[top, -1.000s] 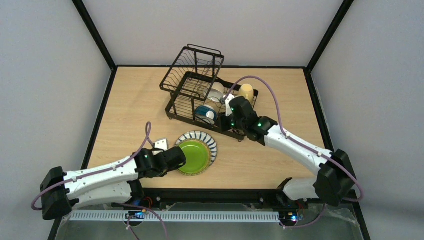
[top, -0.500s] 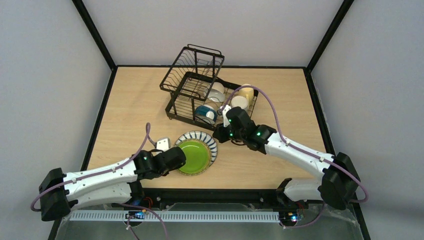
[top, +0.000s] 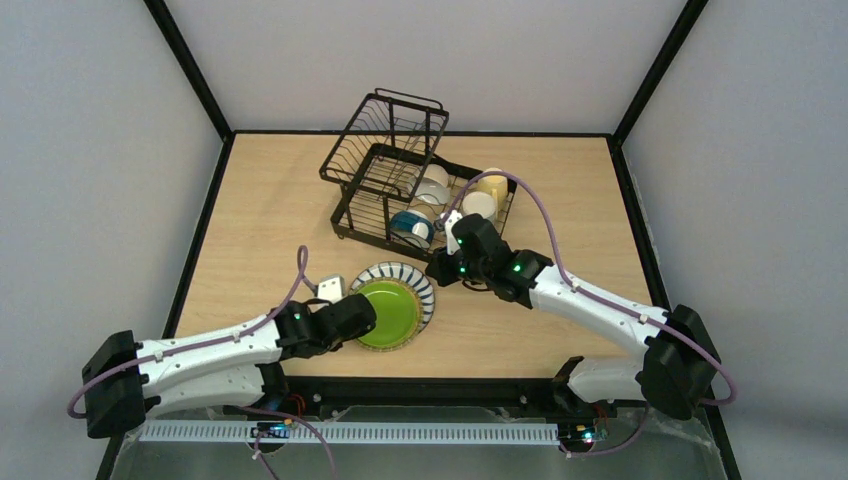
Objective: Load the mixed dishes into the dish rack
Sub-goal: Adjust the plate.
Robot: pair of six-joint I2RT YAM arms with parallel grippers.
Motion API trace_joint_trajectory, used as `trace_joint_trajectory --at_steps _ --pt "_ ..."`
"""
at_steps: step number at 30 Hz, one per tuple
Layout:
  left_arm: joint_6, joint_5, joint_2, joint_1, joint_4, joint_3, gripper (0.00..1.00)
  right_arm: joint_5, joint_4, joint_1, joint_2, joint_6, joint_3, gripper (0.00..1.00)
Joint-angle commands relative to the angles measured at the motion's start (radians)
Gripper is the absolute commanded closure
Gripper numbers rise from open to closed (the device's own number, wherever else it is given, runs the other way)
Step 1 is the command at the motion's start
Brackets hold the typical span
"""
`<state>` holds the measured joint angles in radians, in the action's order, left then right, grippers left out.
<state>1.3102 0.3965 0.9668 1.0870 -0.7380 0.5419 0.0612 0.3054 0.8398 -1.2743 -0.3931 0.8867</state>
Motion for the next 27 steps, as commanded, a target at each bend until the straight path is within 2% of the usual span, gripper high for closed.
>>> trace_joint_trajectory --at_steps 1,27 --pt "0.006 0.030 0.018 -0.003 0.035 0.001 0.01 0.001 0.000 0.008 0.008 0.003 -0.014 0.60" --pt "0.001 0.056 0.067 -0.007 0.058 0.039 0.01 0.015 -0.008 0.010 -0.011 0.019 -0.008 0.62"
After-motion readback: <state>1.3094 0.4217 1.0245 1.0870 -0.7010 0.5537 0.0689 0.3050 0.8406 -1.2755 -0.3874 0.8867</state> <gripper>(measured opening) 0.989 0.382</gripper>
